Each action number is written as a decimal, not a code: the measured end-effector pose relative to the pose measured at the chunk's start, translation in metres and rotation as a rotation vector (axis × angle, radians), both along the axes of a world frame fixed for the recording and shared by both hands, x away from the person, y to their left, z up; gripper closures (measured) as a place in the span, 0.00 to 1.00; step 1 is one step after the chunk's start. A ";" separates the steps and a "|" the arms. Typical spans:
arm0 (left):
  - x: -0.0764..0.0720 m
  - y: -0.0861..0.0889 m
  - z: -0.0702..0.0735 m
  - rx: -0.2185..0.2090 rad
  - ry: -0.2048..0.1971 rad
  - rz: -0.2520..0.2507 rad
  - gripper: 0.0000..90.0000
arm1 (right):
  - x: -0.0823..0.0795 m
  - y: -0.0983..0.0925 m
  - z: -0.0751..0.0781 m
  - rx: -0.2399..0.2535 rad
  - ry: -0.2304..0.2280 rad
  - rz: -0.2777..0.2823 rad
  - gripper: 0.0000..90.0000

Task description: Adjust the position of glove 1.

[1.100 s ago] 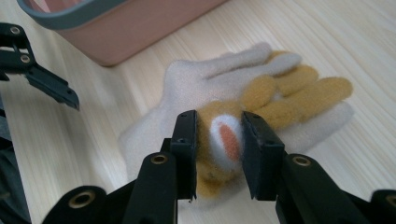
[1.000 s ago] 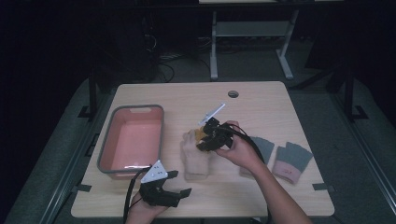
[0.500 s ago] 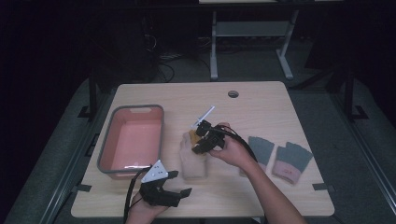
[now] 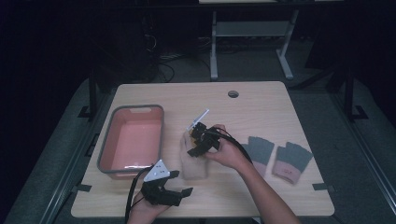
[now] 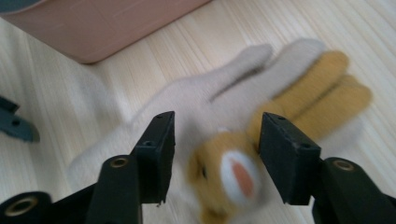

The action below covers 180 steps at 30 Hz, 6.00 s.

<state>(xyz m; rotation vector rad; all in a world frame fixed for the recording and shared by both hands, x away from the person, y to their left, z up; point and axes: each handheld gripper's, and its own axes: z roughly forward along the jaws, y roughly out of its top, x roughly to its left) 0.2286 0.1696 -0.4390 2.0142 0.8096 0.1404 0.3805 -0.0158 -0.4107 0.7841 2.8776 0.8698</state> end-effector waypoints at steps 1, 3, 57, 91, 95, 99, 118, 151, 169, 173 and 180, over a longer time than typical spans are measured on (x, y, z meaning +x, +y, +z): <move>0.000 0.000 0.000 0.002 -0.004 -0.002 0.22 | 0.000 0.003 -0.001 -0.004 -0.002 0.003 0.48; 0.000 0.000 0.000 0.003 -0.005 -0.002 0.22 | 0.001 0.009 -0.005 -0.021 -0.014 0.008 0.46; 0.054 -0.046 -0.016 0.002 0.247 0.184 0.34 | -0.056 -0.100 -0.025 0.324 0.203 -0.403 0.49; 0.077 -0.051 -0.029 -0.107 0.449 0.195 0.72 | -0.057 -0.100 -0.070 0.517 0.428 -0.589 0.89; 0.076 -0.050 -0.028 -0.129 0.448 0.189 0.74 | -0.057 -0.103 -0.069 0.534 0.435 -0.573 0.91; 0.075 -0.050 -0.026 -0.148 0.449 0.176 0.75 | -0.058 -0.106 -0.066 0.548 0.434 -0.565 0.92; 0.074 -0.036 0.014 -0.210 0.368 0.110 0.75 | -0.061 -0.109 -0.027 0.653 0.408 -0.501 0.93; 0.094 0.004 0.081 -0.231 0.282 0.082 0.75 | -0.032 -0.078 0.041 0.714 0.399 -0.407 0.93; 0.108 0.035 0.101 -0.254 0.288 0.076 0.76 | -0.015 -0.051 0.063 0.718 0.393 -0.355 0.93; 0.110 0.040 0.106 -0.246 0.290 0.081 0.76 | -0.011 -0.046 0.065 0.722 0.397 -0.345 0.93; 0.115 0.053 0.109 -0.271 0.312 0.085 0.76 | -0.006 -0.035 0.071 0.710 0.387 -0.328 0.93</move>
